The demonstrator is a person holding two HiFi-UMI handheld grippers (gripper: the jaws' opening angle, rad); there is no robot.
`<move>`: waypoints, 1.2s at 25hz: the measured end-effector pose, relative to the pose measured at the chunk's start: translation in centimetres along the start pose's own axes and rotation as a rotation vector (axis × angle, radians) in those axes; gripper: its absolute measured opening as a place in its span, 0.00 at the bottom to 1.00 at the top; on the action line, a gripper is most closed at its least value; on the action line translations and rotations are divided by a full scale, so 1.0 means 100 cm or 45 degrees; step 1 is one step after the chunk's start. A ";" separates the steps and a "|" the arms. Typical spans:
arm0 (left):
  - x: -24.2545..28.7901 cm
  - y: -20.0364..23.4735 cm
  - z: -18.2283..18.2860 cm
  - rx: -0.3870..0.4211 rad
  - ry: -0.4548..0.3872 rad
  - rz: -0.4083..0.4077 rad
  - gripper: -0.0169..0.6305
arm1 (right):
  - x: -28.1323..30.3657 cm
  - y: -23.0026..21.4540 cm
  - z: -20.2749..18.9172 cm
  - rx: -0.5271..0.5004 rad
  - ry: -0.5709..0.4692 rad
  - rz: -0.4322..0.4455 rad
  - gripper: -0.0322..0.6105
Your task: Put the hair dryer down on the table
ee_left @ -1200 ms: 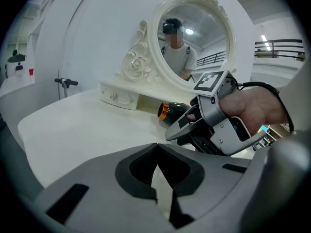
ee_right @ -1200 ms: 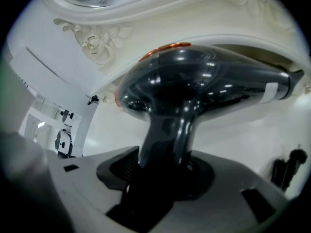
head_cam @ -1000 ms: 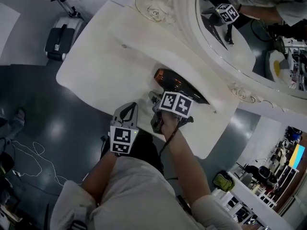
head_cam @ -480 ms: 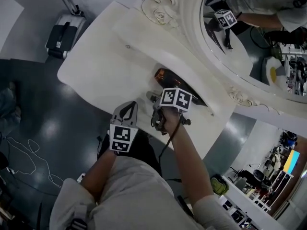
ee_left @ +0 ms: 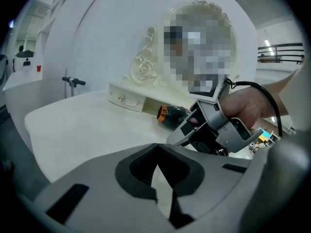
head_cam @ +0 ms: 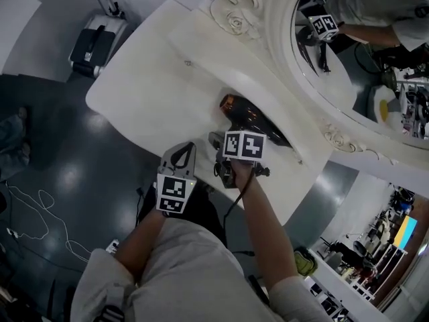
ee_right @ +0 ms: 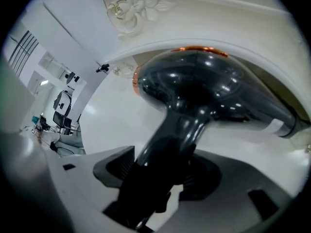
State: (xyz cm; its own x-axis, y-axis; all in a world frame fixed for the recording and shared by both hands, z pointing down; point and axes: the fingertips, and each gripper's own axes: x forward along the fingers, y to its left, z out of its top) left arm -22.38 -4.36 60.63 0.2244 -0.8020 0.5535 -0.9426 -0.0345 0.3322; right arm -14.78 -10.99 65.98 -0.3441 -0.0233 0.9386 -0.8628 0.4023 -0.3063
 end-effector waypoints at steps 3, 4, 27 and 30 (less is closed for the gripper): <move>0.000 0.000 -0.003 0.000 0.002 -0.003 0.04 | 0.000 0.002 0.001 -0.025 -0.034 -0.047 0.54; 0.000 0.000 -0.004 0.001 0.004 -0.004 0.04 | -0.001 0.000 0.003 -0.064 -0.046 -0.093 0.58; -0.017 -0.034 0.003 0.086 -0.011 -0.023 0.04 | -0.056 -0.007 -0.010 -0.041 -0.383 -0.014 0.58; -0.021 -0.052 0.011 0.106 -0.014 -0.039 0.04 | -0.076 -0.009 -0.013 -0.069 -0.463 0.028 0.51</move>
State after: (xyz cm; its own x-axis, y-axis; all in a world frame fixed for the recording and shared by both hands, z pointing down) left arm -18.19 -3.13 56.87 0.2508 -0.8064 0.5356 -0.9528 -0.1080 0.2837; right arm -10.95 -10.00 59.30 -0.4799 -0.3341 0.8112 -0.8361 0.4542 -0.3076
